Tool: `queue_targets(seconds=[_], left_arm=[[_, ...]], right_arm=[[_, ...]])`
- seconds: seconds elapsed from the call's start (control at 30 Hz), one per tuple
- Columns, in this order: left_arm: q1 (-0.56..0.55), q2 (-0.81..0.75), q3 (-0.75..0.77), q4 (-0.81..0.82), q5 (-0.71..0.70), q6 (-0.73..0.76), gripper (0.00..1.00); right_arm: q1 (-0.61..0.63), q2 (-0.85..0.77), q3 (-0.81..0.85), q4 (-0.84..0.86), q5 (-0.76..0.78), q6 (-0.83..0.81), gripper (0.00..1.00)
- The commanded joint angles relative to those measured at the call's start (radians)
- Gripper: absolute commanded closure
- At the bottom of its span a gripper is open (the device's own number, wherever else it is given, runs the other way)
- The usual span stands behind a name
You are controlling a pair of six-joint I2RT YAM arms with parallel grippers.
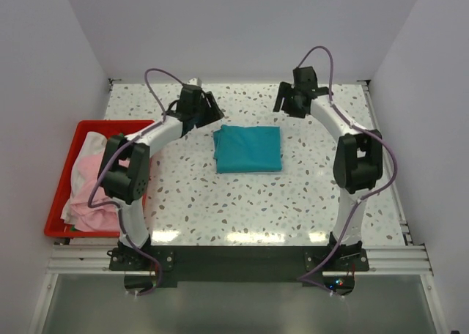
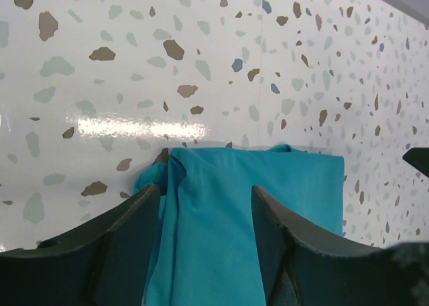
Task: Fold and stack the t-shirts
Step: Fold the tshirt
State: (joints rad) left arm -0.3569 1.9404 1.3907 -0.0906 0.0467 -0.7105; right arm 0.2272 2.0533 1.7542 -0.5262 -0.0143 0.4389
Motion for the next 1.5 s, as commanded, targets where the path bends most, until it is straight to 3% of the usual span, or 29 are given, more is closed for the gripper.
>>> queue_targets(seconds=[0.0, 0.17, 0.43, 0.77, 1.03, 1.27, 1.47], left_arm=[[-0.005, -0.110, -0.047, 0.074, -0.002, 0.020, 0.40], [-0.008, -0.031, -0.020, 0.071, 0.063, 0.057, 0.48], [-0.019, 0.115, 0.123, 0.011, 0.067, 0.140, 0.50], [-0.036, 0.206, 0.189, -0.026, 0.033, 0.152, 0.50], [-0.037, 0.229, 0.199, -0.028, 0.030, 0.143, 0.62], [-0.037, 0.238, 0.202, -0.028, 0.025, 0.140, 0.71], [-0.037, 0.233, 0.194, -0.017, 0.022, 0.129, 0.78]], right_arm=[[0.038, -0.143, -0.101, 0.015, 0.011, -0.023, 0.33], [0.118, -0.194, -0.238, 0.066, 0.076, -0.026, 0.35], [0.144, -0.163, -0.251, 0.077, 0.092, -0.022, 0.38], [0.143, -0.124, -0.216, 0.074, 0.117, -0.023, 0.39], [0.117, -0.024, -0.110, 0.051, 0.178, -0.042, 0.37], [0.058, 0.034, -0.079, 0.072, 0.143, -0.029, 0.38], [0.055, 0.080, -0.042, 0.074, 0.109, -0.012, 0.47]])
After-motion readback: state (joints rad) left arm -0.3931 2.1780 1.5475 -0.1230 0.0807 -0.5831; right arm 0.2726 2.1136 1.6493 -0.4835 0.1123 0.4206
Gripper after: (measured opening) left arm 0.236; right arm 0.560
